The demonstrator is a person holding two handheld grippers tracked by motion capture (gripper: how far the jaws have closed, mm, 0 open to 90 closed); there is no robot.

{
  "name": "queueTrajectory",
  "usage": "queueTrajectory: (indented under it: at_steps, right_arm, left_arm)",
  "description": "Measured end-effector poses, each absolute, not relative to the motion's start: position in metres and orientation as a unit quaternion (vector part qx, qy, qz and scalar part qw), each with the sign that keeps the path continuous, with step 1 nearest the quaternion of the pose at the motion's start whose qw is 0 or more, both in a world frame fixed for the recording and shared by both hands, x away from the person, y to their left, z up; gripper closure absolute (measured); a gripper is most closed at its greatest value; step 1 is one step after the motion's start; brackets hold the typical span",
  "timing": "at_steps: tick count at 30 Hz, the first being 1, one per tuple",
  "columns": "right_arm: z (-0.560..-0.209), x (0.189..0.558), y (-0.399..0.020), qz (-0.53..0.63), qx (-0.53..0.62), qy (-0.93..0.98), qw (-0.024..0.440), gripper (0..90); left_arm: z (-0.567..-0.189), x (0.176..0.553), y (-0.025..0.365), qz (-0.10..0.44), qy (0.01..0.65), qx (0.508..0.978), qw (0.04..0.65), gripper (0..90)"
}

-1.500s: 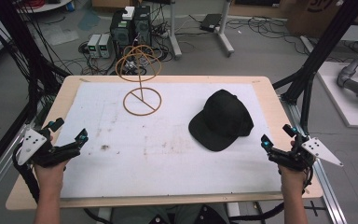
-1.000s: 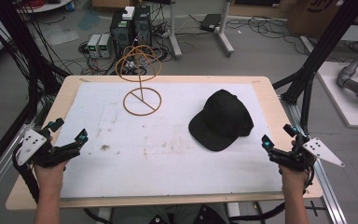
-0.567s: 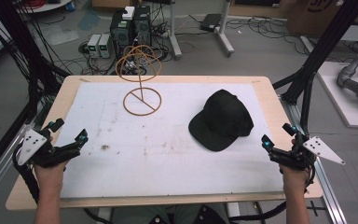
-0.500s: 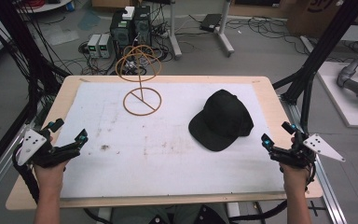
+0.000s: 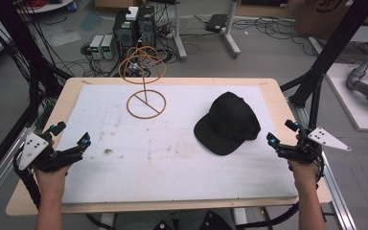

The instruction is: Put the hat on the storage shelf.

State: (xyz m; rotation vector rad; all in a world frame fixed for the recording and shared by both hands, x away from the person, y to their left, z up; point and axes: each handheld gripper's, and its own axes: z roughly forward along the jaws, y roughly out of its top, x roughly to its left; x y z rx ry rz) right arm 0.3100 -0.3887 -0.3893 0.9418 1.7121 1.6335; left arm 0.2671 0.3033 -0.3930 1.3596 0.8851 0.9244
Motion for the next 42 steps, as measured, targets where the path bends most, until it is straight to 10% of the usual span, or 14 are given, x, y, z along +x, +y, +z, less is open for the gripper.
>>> queueTrajectory:
  at_steps: [42]
  right_arm:
    - [-0.4, 0.383, -0.381, 0.549, 0.347, 0.721, 0.241, 8.2]
  left_arm:
    - [-0.395, 0.267, 0.302, 0.394, 0.382, 0.59, 0.592, 10.0]
